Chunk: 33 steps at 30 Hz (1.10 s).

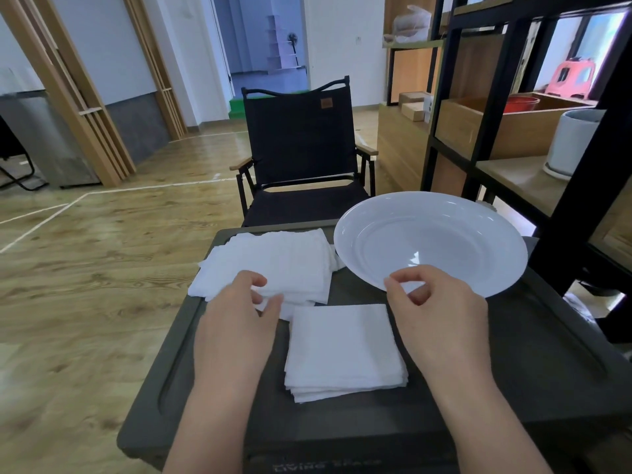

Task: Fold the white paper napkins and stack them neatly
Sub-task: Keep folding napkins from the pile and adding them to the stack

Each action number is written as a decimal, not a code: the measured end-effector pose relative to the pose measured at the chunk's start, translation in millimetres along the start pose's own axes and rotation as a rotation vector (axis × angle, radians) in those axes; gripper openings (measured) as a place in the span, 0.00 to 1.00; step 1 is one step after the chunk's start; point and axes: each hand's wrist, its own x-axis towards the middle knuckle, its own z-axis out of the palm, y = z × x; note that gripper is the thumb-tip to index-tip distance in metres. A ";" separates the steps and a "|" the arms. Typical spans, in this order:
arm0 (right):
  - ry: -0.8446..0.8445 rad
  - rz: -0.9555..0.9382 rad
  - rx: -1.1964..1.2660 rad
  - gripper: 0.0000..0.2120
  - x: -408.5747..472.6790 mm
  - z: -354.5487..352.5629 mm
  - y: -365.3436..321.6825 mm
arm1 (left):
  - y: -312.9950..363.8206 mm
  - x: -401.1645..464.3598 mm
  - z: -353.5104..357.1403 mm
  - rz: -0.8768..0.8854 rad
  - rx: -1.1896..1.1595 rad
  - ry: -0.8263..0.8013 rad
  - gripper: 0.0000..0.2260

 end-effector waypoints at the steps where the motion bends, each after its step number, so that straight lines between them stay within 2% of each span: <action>1: 0.042 -0.019 0.047 0.04 -0.4 -2.1 -3.3 | -3.9 4.2 2.0 0.045 0.052 0.044 0.11; 3: 0.074 -0.033 0.131 0.07 -0.8 -3.7 -8.4 | -9.9 11.9 8.8 0.127 0.123 0.013 0.16; 6: 0.051 -0.035 0.174 0.10 -1.4 -0.7 -9.8 | -12.0 16.6 19.2 0.217 0.218 -0.195 0.27; 9: 0.005 -0.034 0.194 0.11 -2.4 2.9 -8.1 | -12.0 15.8 19.5 0.227 0.265 -0.282 0.27; 13: -0.002 -0.062 0.216 0.12 -2.6 4.9 -6.6 | -14.0 17.6 18.5 0.257 0.236 -0.169 0.24; 21: -0.016 -0.079 0.239 0.09 -1.3 6.5 -5.3 | -14.6 16.8 15.4 0.183 0.088 0.068 0.10; 24: -0.045 -0.098 0.242 0.08 -1.5 3.7 -5.4 | 0.3 7.3 1.6 0.135 -0.171 0.173 0.06; 26: -0.119 -0.113 0.293 0.05 -0.9 0.9 -8.3 | 19.9 -1.8 -17.0 0.060 -0.536 0.184 0.10; 28: -0.258 -0.109 0.375 0.12 -1.4 -0.9 -13.3 | 40.2 -11.9 -40.5 -0.087 -0.968 0.043 0.12; 29: -0.329 -0.091 0.436 0.17 -2.0 -1.7 -16.0 | 47.9 -16.3 -49.9 -0.153 -1.101 -0.066 0.11; 31: -0.439 -0.044 0.600 0.25 -3.0 -4.2 -21.1 | 53.6 -20.2 -57.2 -0.228 -1.123 -0.257 0.09; 33: -0.506 0.021 0.715 0.25 -3.5 -7.7 -23.8 | 49.5 -20.0 -53.0 -0.280 -1.058 -0.328 0.10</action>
